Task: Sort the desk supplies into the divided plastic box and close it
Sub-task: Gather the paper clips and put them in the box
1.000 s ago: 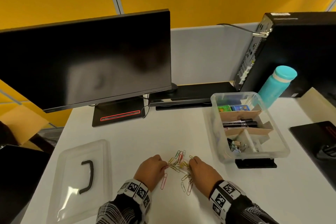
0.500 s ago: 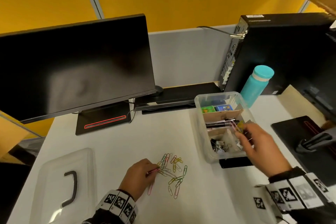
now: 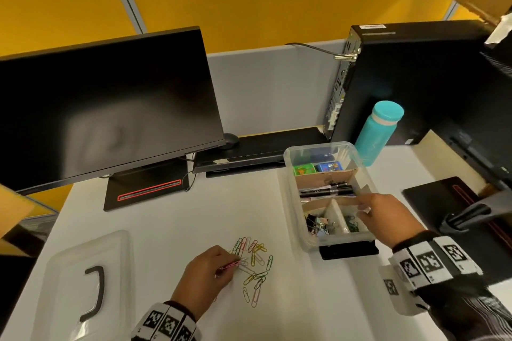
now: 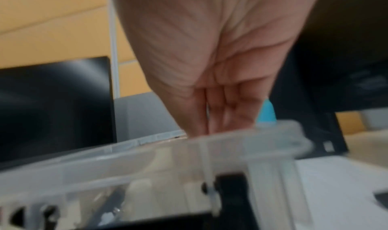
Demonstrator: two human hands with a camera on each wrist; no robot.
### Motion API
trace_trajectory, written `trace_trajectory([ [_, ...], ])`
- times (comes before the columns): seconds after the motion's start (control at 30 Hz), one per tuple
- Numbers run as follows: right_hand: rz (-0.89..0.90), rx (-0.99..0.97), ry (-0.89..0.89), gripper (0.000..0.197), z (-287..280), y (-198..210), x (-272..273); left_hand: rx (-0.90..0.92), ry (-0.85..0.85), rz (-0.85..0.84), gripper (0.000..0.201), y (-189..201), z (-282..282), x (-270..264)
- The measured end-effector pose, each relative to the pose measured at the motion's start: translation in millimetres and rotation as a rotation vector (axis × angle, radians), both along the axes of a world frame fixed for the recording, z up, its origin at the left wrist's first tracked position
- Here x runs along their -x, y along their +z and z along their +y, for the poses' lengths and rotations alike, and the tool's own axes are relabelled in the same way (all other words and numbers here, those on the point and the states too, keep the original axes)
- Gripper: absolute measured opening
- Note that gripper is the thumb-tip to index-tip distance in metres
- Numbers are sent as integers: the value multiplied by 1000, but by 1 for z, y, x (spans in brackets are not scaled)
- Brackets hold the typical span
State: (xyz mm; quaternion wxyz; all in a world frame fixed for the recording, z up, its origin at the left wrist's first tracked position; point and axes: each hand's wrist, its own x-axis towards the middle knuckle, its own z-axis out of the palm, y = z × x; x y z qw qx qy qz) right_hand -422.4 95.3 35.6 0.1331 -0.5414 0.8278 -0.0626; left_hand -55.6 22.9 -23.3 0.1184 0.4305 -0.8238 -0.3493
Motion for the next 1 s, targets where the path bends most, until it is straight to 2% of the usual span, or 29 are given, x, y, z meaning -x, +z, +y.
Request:
trace_trajectory([
  [0.07,-57,329,-23,27,18,0,-1,22,-14,29,25,12,5,9],
  [0.13,-43,472,-92,33,37,-6,-3,47,-46,66,27,28,8,25],
  [0.2,-115,442,-154,44,53,-24,-4,75,-120,106,25,48,10,51],
  [0.3,-277,435,-135,63,68,-46,-3,152,-297,130,23,72,13,106],
  [0.4,-298,450,-84,66,71,-53,2,244,-428,110,25,85,16,172],
  [0.5,-296,436,-35,64,70,-56,7,247,-426,88,21,88,15,232],
  [0.6,-314,434,-16,63,69,-57,11,147,-412,-48,15,81,10,271],
  [0.73,-325,440,-17,63,69,-56,10,172,-459,-333,14,64,9,293],
  [0.83,-328,445,-15,70,69,-59,11,222,-511,-472,18,56,13,299],
  [0.93,-314,461,-3,61,69,-62,12,204,-512,-495,20,58,11,302],
  [1.0,-307,461,5,61,70,-64,13,166,-495,-414,22,68,9,296],
])
